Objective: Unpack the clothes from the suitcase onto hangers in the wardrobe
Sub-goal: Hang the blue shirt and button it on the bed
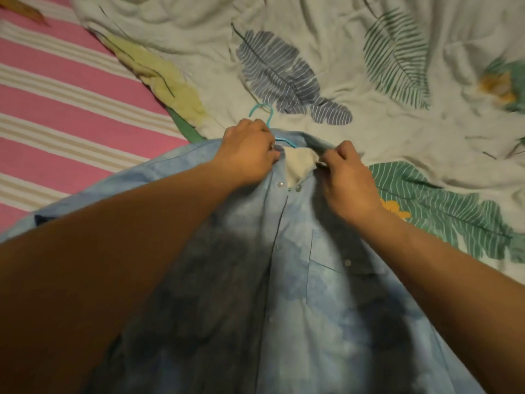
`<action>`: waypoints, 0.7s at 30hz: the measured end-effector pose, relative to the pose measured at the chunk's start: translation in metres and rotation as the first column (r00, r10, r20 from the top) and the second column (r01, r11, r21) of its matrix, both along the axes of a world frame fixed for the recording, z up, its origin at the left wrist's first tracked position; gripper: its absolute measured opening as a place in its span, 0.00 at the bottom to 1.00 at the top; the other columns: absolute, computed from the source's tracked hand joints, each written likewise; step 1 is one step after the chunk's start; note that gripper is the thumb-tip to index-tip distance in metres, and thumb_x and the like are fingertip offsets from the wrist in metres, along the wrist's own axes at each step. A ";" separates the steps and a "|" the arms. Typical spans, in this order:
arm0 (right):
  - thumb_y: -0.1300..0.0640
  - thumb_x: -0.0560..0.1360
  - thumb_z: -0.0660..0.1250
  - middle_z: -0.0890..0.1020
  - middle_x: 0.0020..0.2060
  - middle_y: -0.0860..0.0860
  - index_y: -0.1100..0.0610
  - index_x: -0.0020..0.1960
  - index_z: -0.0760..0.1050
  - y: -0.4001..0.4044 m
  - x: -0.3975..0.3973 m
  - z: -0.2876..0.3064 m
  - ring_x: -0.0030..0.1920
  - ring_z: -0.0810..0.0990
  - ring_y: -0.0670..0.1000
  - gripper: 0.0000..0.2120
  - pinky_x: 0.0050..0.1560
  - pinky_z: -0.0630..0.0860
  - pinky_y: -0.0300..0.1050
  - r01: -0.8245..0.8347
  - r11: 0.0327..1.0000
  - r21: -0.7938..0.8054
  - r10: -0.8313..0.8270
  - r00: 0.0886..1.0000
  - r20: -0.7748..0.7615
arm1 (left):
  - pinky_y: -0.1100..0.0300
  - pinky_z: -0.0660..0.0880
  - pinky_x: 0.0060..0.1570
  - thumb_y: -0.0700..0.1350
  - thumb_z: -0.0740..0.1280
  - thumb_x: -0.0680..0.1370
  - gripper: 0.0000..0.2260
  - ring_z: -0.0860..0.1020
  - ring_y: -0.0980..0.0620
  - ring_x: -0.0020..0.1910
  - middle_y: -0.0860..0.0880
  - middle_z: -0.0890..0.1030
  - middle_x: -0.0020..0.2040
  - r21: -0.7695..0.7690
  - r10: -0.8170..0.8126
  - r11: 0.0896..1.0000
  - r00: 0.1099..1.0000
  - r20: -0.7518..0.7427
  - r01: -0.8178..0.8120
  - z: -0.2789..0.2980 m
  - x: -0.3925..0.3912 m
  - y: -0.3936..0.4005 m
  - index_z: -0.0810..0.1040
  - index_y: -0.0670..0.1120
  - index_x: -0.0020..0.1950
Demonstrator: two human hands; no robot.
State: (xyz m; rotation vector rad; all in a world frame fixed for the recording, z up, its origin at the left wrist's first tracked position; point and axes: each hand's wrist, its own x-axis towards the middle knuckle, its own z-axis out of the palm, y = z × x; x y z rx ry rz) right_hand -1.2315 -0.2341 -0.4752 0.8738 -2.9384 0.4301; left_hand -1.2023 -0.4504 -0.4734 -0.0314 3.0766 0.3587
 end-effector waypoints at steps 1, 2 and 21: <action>0.58 0.77 0.65 0.71 0.53 0.59 0.61 0.53 0.75 0.004 0.001 0.001 0.42 0.76 0.65 0.07 0.40 0.75 0.57 -0.023 1.000 0.016 0.023 1.000 0.017 | 0.49 0.66 0.62 0.53 0.61 0.82 0.14 0.73 0.41 0.62 0.43 0.78 0.61 -0.034 -0.032 0.999 0.999 0.021 0.033 0.003 -0.003 0.005 0.81 0.45 0.54; 0.57 0.76 0.67 0.72 0.54 0.59 0.60 0.52 0.75 0.008 0.004 0.000 0.42 0.77 0.65 0.08 0.40 0.76 0.57 -0.075 0.994 0.080 0.073 0.997 0.029 | 0.50 0.65 0.65 0.52 0.62 0.80 0.11 0.75 0.41 0.59 0.43 0.80 0.56 -0.078 -0.108 0.991 0.993 0.038 0.110 0.003 -0.005 0.007 0.78 0.46 0.50; 0.52 0.77 0.65 0.83 0.38 0.51 0.53 0.50 0.76 0.007 0.040 -0.004 0.40 0.81 0.58 0.05 0.38 0.75 0.54 -0.339 0.937 -0.089 0.349 0.926 0.147 | 0.56 0.78 0.53 0.48 0.72 0.77 0.10 0.81 0.44 0.56 0.46 0.83 0.51 0.340 -0.085 0.933 0.848 0.523 -0.116 0.033 0.009 0.023 0.85 0.44 0.55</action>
